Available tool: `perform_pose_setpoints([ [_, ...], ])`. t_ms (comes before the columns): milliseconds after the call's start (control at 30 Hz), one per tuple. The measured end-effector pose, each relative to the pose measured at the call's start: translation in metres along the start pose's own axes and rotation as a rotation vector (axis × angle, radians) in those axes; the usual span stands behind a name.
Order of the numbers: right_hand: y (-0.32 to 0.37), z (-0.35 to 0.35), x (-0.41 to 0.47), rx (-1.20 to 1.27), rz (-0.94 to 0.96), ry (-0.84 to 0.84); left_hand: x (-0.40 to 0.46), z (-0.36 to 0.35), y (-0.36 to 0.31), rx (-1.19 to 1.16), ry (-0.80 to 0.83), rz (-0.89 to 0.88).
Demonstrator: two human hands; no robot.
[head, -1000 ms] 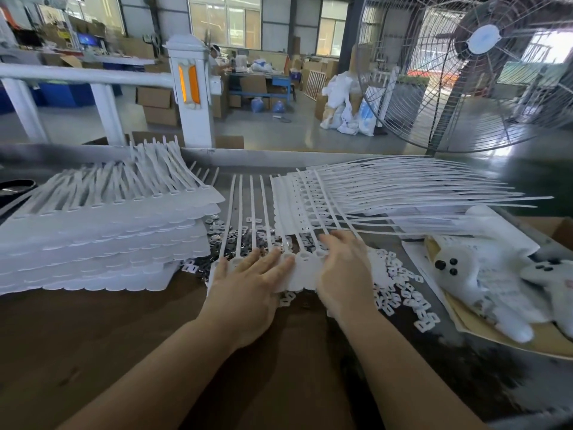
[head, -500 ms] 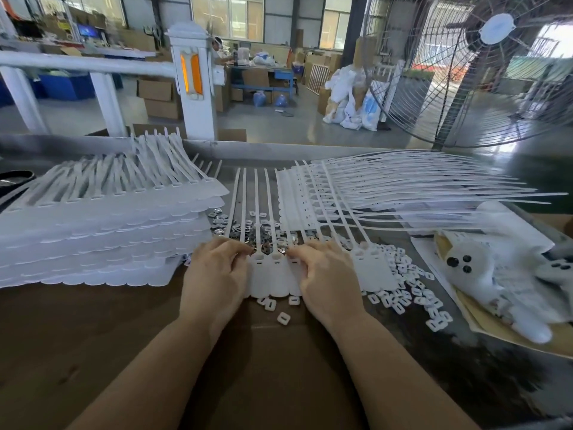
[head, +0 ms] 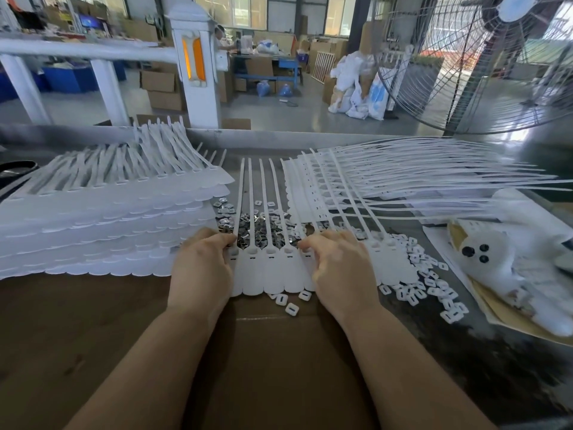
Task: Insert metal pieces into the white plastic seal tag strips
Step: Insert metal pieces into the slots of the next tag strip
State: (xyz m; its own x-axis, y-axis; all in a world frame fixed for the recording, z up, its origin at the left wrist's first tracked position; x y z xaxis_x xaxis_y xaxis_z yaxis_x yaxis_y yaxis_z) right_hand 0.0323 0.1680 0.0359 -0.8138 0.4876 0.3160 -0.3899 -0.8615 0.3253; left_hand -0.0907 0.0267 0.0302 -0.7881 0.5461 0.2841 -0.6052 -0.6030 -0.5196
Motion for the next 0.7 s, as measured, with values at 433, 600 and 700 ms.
perform_pose_setpoints([
  [433, -0.005, 0.004, 0.0, 0.082, 0.032, -0.04, 0.001, 0.004, -0.001, 0.014, 0.003, -0.017],
  [600, -0.008, 0.005, 0.003, 0.15, 0.049, -0.006, 0.0, 0.006, -0.007, -0.014, -0.008, -0.042],
  [700, -0.008, 0.004, 0.003, 0.17, 0.053, 0.003, 0.008, 0.003, -0.011, 0.004, 0.024, -0.058],
])
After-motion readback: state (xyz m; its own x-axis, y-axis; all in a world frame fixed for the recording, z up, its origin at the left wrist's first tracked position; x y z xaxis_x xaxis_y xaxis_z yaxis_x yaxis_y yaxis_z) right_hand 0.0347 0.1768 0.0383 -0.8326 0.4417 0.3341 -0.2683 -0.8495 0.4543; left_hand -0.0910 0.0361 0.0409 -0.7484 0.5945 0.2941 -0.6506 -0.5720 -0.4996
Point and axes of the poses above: each hand's wrist, its own x-axis towards the middle knuckle, its own z-axis out of the back of the hand, y = z × x, the point moved 8 cm from there along x, towards the middle knuckle, and after that the axes turned 10 degrees about y, right-handed, at the moved point
